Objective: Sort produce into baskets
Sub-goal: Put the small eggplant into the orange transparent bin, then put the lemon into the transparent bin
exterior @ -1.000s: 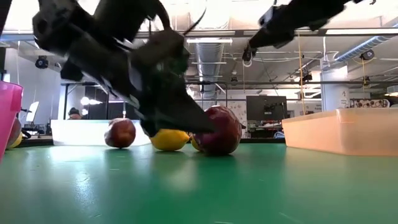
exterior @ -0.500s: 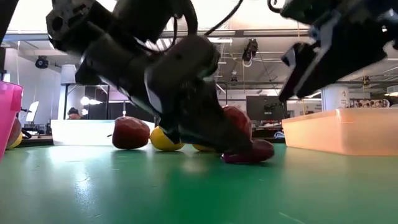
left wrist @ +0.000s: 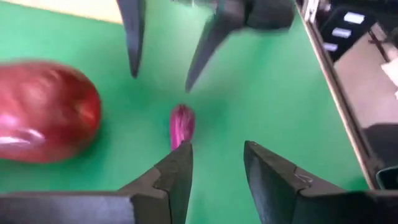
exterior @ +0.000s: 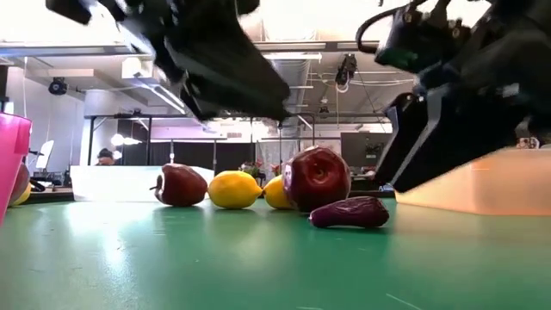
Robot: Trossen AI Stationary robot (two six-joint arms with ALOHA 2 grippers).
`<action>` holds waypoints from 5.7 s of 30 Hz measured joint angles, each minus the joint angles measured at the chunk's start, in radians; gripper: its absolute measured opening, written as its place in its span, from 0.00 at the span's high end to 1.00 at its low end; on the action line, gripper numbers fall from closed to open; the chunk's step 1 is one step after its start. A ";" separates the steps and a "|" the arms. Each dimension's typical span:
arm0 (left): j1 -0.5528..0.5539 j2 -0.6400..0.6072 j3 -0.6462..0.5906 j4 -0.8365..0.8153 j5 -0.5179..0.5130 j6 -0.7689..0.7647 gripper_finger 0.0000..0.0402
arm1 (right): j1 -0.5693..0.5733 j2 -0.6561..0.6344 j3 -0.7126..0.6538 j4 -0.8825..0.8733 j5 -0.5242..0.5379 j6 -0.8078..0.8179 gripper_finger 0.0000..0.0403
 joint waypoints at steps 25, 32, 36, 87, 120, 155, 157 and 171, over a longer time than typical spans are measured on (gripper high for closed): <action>-0.041 -0.044 -0.082 0.174 -0.576 0.306 0.70 | 0.037 0.010 0.017 0.088 -0.078 0.075 0.43; 0.038 -0.098 -0.080 0.218 -0.500 0.493 0.78 | 0.035 0.034 0.017 0.097 -0.075 0.101 0.43; 0.088 -0.097 -0.113 0.254 -0.438 0.492 0.82 | 0.035 0.043 0.017 0.084 0.019 0.113 0.43; 0.089 -0.120 -0.370 0.903 -0.420 0.549 0.85 | -0.144 -0.621 -0.161 -1.029 0.117 0.987 0.86; 0.242 -0.371 -0.328 0.042 -0.103 0.205 0.55 | -0.091 -0.515 -0.022 -0.786 0.256 0.606 0.46; 0.433 -0.076 -0.213 -0.173 0.041 0.445 0.54 | -0.042 -0.515 -0.015 -0.743 0.228 0.598 0.40; 0.433 -0.129 -0.214 -0.174 0.036 0.447 0.54 | -0.042 -0.516 -0.015 -0.743 0.228 0.599 0.40; 0.741 -0.545 -0.211 -0.582 -0.194 0.178 0.53 | -0.042 -0.516 -0.015 -0.741 0.228 0.600 0.40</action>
